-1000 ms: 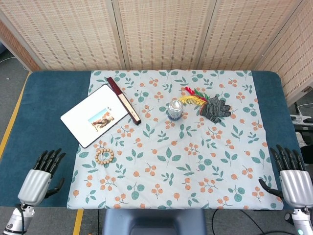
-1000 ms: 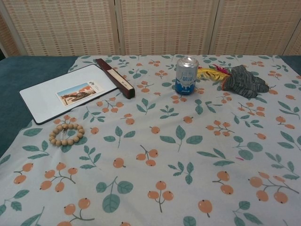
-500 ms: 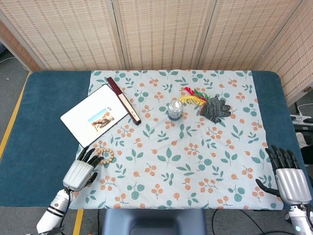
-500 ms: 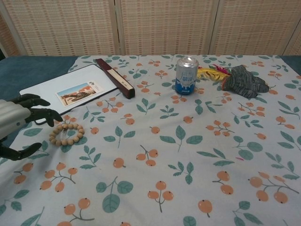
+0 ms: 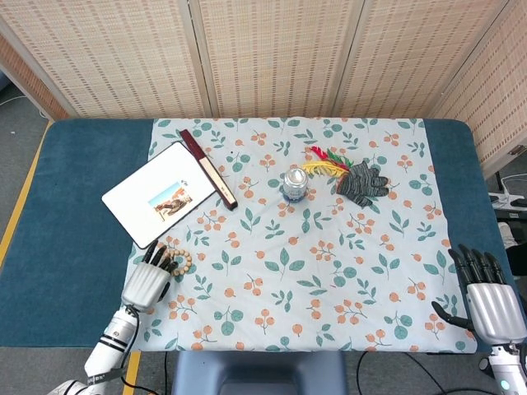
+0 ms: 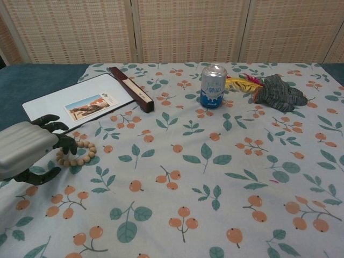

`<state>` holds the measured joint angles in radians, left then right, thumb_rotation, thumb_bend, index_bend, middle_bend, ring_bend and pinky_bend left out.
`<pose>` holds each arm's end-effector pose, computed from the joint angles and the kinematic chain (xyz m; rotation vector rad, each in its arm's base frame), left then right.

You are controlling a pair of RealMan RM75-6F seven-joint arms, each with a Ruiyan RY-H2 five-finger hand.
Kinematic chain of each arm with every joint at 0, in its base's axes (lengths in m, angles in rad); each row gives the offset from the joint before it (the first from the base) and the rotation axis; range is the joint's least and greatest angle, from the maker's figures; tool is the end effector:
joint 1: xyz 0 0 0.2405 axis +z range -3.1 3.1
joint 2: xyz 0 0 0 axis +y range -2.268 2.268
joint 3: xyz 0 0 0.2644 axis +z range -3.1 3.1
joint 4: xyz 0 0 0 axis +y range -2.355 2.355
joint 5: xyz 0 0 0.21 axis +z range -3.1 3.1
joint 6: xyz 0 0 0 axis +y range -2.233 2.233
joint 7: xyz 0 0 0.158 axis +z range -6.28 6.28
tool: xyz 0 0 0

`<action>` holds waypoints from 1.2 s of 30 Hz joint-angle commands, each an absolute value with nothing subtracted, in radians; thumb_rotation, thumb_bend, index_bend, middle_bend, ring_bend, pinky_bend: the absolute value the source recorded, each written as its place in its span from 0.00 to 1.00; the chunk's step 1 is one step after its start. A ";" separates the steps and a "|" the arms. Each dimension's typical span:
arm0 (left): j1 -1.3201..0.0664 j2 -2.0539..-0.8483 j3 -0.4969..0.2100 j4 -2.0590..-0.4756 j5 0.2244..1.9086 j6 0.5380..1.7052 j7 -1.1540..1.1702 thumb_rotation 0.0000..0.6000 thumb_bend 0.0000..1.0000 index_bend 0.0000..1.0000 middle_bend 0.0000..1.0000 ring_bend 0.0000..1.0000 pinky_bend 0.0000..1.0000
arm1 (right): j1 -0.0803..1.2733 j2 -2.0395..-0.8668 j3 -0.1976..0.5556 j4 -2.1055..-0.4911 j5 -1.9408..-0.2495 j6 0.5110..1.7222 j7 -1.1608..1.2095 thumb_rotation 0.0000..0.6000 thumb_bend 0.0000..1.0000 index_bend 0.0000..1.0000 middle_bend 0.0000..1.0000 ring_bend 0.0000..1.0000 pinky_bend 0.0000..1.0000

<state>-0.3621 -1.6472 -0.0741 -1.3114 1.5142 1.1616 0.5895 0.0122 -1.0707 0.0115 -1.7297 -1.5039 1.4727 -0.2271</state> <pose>-0.2433 0.2672 -0.0351 -1.8719 -0.5462 -0.6886 -0.3145 -0.1633 0.1599 1.4390 -0.8640 0.7054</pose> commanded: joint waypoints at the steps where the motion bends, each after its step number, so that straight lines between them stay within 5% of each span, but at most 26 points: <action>1: -0.368 -1.657 -0.069 -1.296 1.501 1.154 0.609 1.00 0.45 0.34 0.36 0.13 0.00 | 0.011 -1.067 0.010 -1.732 -1.509 1.476 -0.221 0.66 0.17 0.00 0.00 0.00 0.00; 11: -0.394 -1.698 -0.064 -1.215 1.453 1.124 0.671 1.00 0.45 0.40 0.41 0.17 0.00 | 0.009 -1.064 0.007 -1.735 -1.515 1.480 -0.215 0.66 0.17 0.00 0.00 0.00 0.00; 23: -0.418 -1.749 -0.060 -1.128 1.482 1.189 0.737 1.00 0.45 0.69 0.71 0.38 0.00 | 0.009 -1.056 0.004 -1.739 -1.522 1.481 -0.200 0.66 0.17 0.00 0.00 0.00 0.00; 27: -0.427 -1.748 -0.076 -1.122 1.486 1.216 0.726 1.00 0.47 0.73 0.73 0.41 0.00 | 0.008 -1.054 0.004 -1.740 -1.522 1.483 -0.197 0.66 0.17 0.00 0.00 0.00 0.00; 31: -0.462 -1.718 -0.152 -1.154 1.458 1.231 0.683 1.00 0.51 0.74 0.74 0.43 0.00 | 0.009 -1.053 0.004 -1.740 -1.523 1.480 -0.193 0.66 0.17 0.00 0.00 0.00 0.00; 36: -0.536 -1.692 -0.327 -1.151 1.353 1.236 0.644 1.00 0.58 0.78 0.78 0.46 0.01 | 0.010 -1.050 0.003 -1.740 -1.523 1.478 -0.186 0.66 0.17 0.00 0.00 0.00 0.00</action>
<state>-0.4909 -1.7101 -0.2428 -1.1489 1.4164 1.2343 0.6746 0.0098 -1.0505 0.0033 -1.7402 -1.5233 1.4781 -0.1860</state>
